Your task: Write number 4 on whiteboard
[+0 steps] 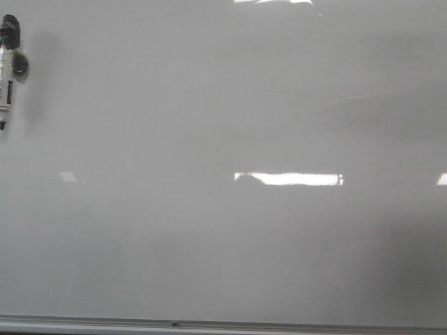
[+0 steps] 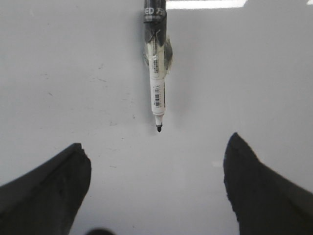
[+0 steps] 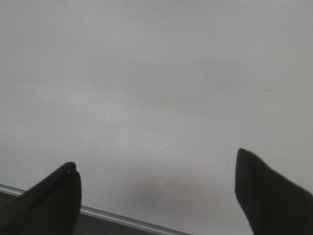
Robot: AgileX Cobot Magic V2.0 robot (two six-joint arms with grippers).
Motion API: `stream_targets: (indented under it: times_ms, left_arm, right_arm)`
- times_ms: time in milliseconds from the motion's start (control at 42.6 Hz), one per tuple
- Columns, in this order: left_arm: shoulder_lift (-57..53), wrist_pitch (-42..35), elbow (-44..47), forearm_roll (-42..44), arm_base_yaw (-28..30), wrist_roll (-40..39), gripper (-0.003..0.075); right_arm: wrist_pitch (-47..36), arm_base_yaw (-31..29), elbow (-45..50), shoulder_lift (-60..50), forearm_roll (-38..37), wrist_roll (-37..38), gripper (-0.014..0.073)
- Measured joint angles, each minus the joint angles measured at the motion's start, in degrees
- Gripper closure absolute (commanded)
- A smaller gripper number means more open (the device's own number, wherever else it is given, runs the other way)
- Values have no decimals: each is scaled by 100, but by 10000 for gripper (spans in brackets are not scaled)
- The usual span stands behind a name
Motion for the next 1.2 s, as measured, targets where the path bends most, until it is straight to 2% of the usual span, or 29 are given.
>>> stream_targets:
  times_ms: [563, 727, 985, 1196]
  left_arm:
    - [2364, -331, -1149, -41, -12, 14, 181]
    - [2792, -604, -1272, -55, -12, 14, 250]
    - [3162, -1050, -1306, -55, -12, 14, 407]
    - [3261, -1110, -1315, -55, -12, 14, 545]
  right_arm:
    - [0, 57, 0, 0, 0, -89, -59]
    - [0, 57, 0, 0, 0, -89, -59]
    - [0, 57, 0, 0, 0, -89, -59]
    - [0, 57, 0, 0, 0, -89, -59]
